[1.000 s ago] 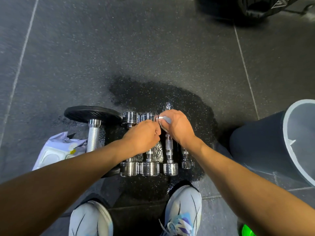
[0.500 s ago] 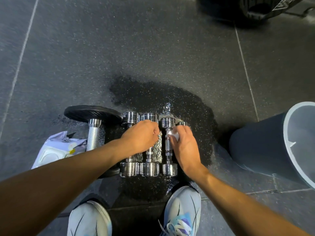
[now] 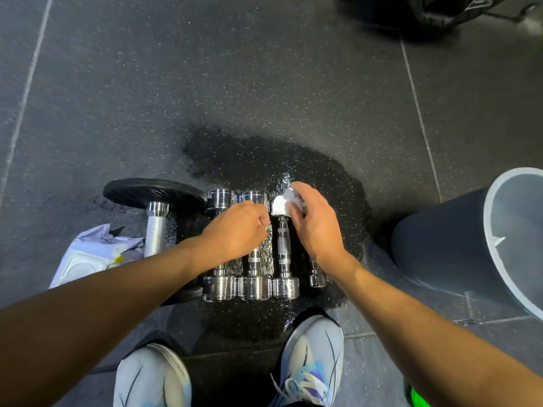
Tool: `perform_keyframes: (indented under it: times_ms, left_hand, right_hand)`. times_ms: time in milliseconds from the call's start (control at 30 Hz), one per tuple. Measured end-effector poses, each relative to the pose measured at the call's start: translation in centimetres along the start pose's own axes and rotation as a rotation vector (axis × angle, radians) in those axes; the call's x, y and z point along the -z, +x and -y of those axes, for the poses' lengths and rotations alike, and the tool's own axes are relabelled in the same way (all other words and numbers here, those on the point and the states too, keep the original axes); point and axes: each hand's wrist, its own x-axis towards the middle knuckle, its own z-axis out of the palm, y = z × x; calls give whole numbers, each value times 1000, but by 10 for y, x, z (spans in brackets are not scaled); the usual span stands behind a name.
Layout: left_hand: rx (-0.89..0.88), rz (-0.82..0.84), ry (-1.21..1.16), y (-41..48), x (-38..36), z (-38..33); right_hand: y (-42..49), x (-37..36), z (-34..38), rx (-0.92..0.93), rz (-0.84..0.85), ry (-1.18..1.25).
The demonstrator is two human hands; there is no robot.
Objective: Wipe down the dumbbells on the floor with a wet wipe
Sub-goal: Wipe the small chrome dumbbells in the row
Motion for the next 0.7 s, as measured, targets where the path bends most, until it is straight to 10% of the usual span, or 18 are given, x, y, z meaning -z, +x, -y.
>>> perform_keyframes:
  times_ms: [700]
  left_hand:
    - [-445, -10, 530, 9, -6, -5]
  right_hand:
    - [-46, 10, -18, -59, 393, 111]
